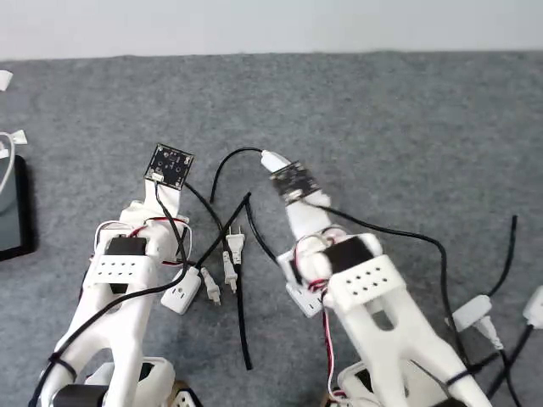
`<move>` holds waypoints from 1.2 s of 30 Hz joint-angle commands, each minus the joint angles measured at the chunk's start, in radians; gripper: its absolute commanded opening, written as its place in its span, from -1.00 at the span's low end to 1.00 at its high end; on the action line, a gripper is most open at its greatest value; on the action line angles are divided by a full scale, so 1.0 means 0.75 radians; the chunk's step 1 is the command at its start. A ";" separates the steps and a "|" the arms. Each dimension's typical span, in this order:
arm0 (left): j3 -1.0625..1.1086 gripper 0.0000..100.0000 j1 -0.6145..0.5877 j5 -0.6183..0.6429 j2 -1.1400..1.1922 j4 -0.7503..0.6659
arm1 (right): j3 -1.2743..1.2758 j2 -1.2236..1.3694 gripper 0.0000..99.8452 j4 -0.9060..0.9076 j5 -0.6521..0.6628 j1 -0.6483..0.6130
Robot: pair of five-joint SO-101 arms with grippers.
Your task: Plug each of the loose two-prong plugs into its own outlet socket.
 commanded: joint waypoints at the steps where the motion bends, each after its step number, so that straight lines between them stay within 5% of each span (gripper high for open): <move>1: -0.015 -0.97 0.004 -0.004 -0.037 -0.037 | -0.053 -0.052 -0.82 0.069 -0.045 -0.165; 6: -0.056 -0.97 -0.084 0.025 -0.070 -0.047 | 0.082 -0.052 -0.81 -0.028 -0.051 -0.420; 11: -0.069 -0.97 -0.198 0.333 -0.117 -0.096 | 0.237 -0.048 -0.81 -0.287 -0.057 -0.500; 26: -0.101 -0.97 -0.245 0.338 -0.115 -0.082 | -0.049 0.474 -0.70 -0.154 -0.147 -0.686; 36: -0.101 -0.97 -0.245 0.338 -0.115 -0.084 | -0.057 0.480 -0.70 -0.152 -0.147 -0.838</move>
